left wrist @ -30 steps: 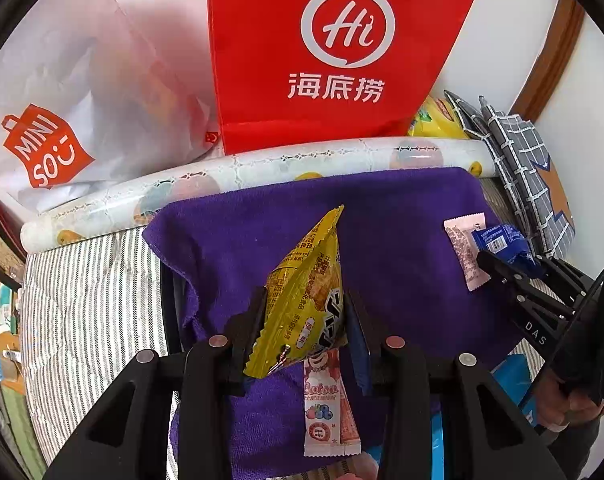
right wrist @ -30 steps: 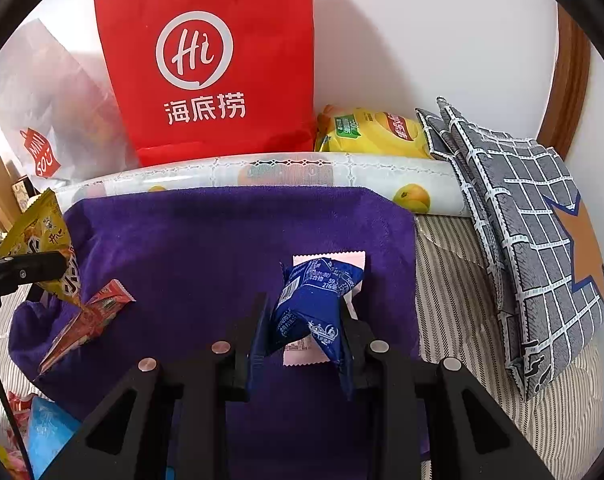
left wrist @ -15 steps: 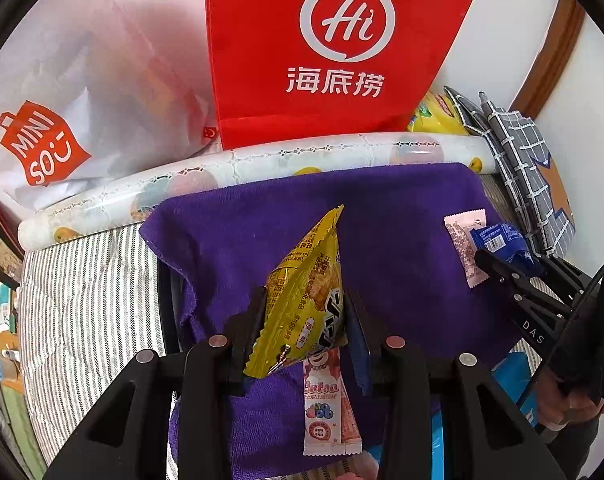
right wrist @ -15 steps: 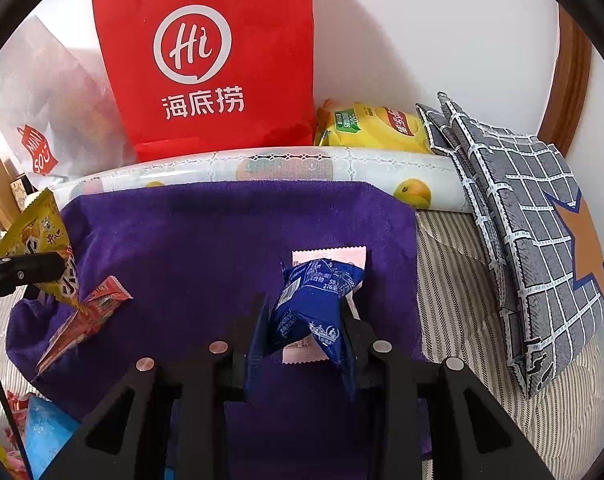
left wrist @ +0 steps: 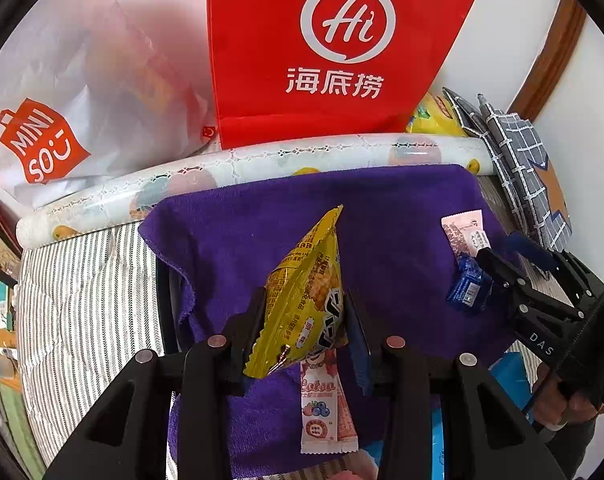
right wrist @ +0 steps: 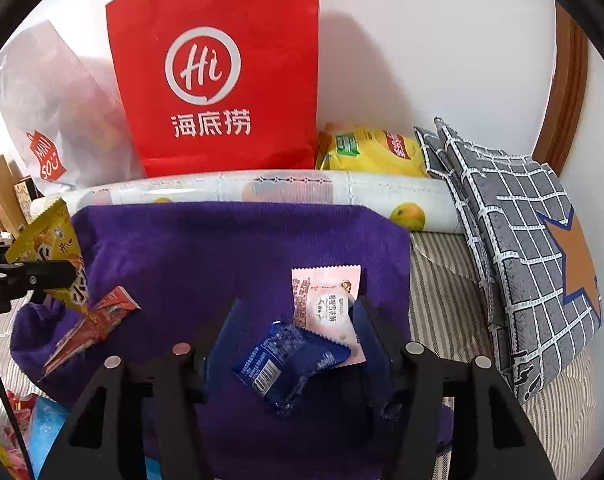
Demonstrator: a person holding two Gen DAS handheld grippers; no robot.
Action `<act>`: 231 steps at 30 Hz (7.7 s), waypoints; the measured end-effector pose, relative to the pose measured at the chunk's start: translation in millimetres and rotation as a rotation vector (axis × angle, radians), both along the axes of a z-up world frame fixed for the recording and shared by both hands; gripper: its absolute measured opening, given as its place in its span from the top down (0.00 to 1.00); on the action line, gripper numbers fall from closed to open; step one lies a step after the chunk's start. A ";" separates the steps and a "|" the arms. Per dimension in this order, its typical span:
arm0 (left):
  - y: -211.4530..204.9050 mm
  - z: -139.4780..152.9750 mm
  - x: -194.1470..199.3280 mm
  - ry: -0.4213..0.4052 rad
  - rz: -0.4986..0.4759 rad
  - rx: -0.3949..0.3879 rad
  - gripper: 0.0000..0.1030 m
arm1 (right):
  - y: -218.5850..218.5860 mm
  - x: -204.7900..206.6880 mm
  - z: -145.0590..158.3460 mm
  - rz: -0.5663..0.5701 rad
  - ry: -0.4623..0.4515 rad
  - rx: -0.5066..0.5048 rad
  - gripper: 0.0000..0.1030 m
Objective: Organize snacks
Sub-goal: 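Lower the yellow chip bag with the left gripper while the right lowers the blue packet, opening both, then move both grippers back to the snacks beside the tissue box, then grasp the pink chip bag with the right gripper while the left grasps the red packet, then lift the red packet and pink chip bag and carry them over the purple towel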
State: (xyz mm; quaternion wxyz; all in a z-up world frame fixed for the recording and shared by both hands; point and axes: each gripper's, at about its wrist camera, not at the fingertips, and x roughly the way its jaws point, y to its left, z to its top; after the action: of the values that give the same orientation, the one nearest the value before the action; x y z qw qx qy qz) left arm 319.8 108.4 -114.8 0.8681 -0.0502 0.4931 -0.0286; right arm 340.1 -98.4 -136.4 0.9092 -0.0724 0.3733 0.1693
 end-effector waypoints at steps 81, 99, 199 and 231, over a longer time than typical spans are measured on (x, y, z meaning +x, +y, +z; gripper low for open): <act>28.2 4.7 -192.4 -0.023 0.065 0.047 0.42 | 12.9 -206.4 -39.7 0.165 0.254 0.153 0.41; 46.1 -25.0 -163.8 0.019 0.114 0.035 0.42 | -36.5 -211.5 -2.1 0.085 0.139 0.196 0.51; -74.4 35.3 -199.7 -0.138 -0.160 -0.144 0.63 | -89.6 -206.9 69.0 0.022 -0.056 0.244 0.51; -17.3 60.5 -47.7 -0.153 -0.073 -0.069 0.63 | -20.9 -56.6 96.1 0.012 -0.076 0.283 0.51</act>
State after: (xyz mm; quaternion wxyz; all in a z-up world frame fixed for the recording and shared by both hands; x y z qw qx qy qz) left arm 272.1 91.1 -54.3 0.8993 -0.0596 0.4256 -0.0811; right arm 283.5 -119.2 -40.3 0.9229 0.0478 0.3104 0.2228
